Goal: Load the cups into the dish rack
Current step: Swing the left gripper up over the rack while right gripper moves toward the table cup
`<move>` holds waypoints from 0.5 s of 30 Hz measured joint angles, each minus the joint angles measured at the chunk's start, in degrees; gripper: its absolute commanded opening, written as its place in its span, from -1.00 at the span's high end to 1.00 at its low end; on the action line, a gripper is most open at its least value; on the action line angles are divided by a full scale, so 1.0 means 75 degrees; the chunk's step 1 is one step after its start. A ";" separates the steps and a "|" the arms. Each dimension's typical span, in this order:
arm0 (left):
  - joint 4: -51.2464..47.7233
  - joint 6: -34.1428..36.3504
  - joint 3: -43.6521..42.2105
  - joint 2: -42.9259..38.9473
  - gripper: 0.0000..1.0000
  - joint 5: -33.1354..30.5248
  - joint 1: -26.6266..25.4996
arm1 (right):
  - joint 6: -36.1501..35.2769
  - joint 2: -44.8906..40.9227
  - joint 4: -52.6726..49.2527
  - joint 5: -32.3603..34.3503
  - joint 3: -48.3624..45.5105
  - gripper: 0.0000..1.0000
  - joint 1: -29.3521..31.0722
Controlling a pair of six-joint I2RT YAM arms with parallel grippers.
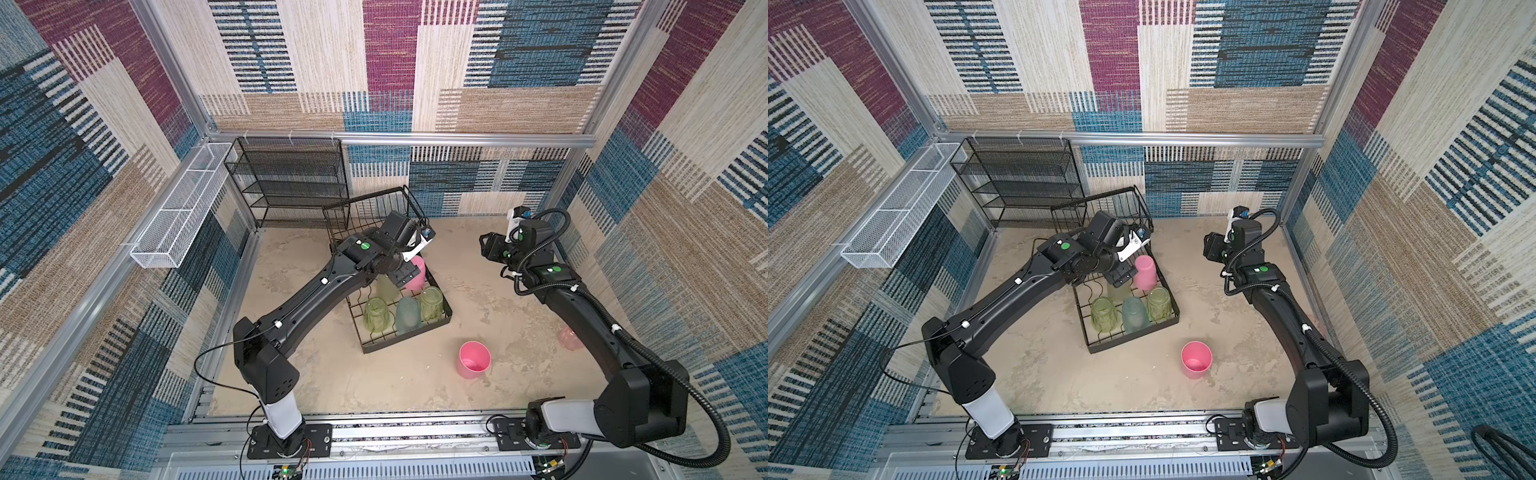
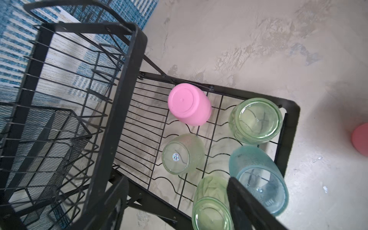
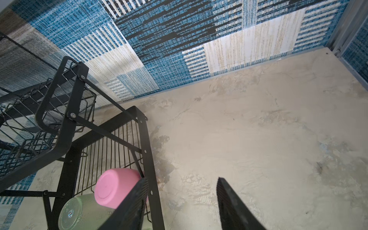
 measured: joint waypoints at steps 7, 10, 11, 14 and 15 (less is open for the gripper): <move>0.1052 -0.0122 -0.1250 -0.1250 -0.62 0.0542 -0.0172 | 0.0256 -0.0050 -0.0650 0.0493 0.0140 -0.19 -0.0006; 0.1504 -0.0297 -0.1623 -0.1661 -0.62 0.1043 -0.0297 | 0.0364 -0.0248 -0.0973 0.0670 0.0041 -0.19 -0.0044; 0.1623 -0.0356 -0.1708 -0.1781 -0.62 0.1128 -0.0341 | 0.0391 -0.0321 -0.1090 0.0737 0.0023 -0.19 -0.0067; 0.1891 -0.0560 -0.1868 -0.2142 -0.62 0.1518 -0.0411 | 0.0446 -0.0527 -0.1355 0.0892 -0.0009 -0.19 -0.0207; 0.2011 -0.0650 -0.1950 -0.2288 -0.62 0.1679 -0.0414 | 0.0475 -0.0600 -0.1443 0.0944 -0.0015 -0.20 -0.0271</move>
